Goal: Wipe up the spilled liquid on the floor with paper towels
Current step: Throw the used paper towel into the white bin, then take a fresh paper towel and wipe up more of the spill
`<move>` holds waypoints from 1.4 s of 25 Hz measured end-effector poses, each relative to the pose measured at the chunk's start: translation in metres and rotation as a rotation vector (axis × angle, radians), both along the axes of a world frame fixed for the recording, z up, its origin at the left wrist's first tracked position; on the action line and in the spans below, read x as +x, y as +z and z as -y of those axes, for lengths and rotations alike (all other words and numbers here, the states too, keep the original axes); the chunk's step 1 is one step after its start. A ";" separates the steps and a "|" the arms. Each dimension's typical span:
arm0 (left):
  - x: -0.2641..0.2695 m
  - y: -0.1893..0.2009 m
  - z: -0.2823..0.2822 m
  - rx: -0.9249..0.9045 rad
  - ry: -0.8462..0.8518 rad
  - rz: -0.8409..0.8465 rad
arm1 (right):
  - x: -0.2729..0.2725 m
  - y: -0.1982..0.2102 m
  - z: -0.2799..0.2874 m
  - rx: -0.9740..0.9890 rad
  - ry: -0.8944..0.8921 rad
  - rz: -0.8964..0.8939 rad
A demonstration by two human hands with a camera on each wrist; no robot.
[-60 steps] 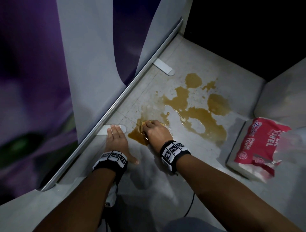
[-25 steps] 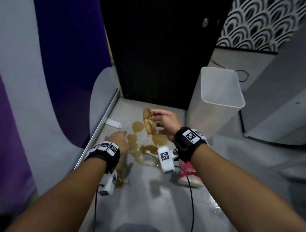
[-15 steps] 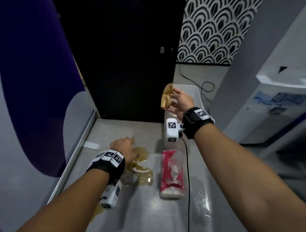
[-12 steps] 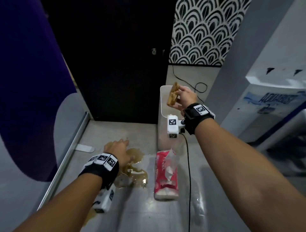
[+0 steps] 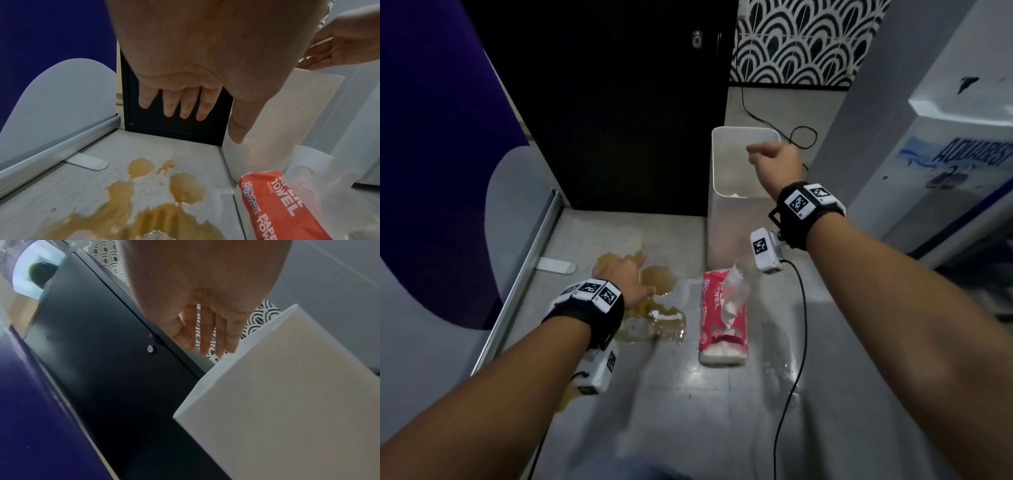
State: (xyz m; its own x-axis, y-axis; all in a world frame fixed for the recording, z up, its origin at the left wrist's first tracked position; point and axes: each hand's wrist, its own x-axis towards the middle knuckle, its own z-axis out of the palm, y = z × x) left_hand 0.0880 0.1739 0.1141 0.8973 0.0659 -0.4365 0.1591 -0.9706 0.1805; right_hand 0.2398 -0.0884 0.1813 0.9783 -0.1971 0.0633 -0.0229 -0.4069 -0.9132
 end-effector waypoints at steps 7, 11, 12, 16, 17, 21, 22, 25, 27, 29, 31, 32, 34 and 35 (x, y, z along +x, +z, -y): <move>-0.018 -0.022 -0.013 -0.047 0.034 -0.018 | -0.094 -0.053 -0.024 -0.344 0.197 0.442; -0.025 -0.033 -0.023 -0.098 0.092 -0.073 | -0.129 -0.113 -0.008 -0.742 0.154 -0.081; -0.028 -0.037 -0.024 -0.103 0.099 -0.083 | -0.131 -0.125 -0.003 -0.841 0.148 -0.180; -0.037 -0.046 -0.023 -0.094 0.107 -0.108 | -0.131 -0.153 0.008 -0.962 0.279 -0.375; -0.039 -0.048 -0.023 -0.100 0.113 -0.113 | -0.131 -0.152 0.006 -0.947 0.307 -0.393; -0.046 -0.050 -0.023 -0.140 0.123 -0.125 | -0.132 -0.135 0.001 -0.909 0.404 -0.346; -0.047 -0.050 -0.022 -0.145 0.122 -0.121 | -0.133 -0.128 -0.001 -0.916 0.409 -0.324; -0.050 -0.047 -0.020 -0.163 0.111 -0.096 | -0.134 -0.103 -0.007 -0.940 0.420 -0.244; -0.050 -0.045 -0.021 -0.197 0.112 -0.079 | -0.136 -0.080 -0.014 -0.926 0.438 -0.177; -0.052 -0.042 -0.023 -0.245 0.122 -0.061 | -0.140 -0.060 -0.024 -0.888 0.459 -0.108; -0.052 -0.038 -0.026 -0.312 0.140 -0.035 | -0.143 -0.044 -0.034 -0.824 0.494 -0.044; -0.053 -0.036 -0.030 -0.346 0.152 -0.011 | -0.144 -0.037 -0.041 -0.794 0.519 -0.008; -0.053 -0.030 -0.038 -0.416 0.178 0.044 | -0.145 -0.023 -0.055 -0.738 0.547 0.069; -0.053 -0.027 -0.043 -0.452 0.190 0.072 | -0.145 -0.015 -0.063 -0.712 0.561 0.103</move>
State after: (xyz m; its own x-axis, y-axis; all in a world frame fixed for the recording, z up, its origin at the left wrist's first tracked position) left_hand 0.0352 0.2167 0.0868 0.9165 0.0495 -0.3969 0.2974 -0.7479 0.5935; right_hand 0.0949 -0.0251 0.1662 0.9015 0.4252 0.0800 0.4163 -0.8019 -0.4285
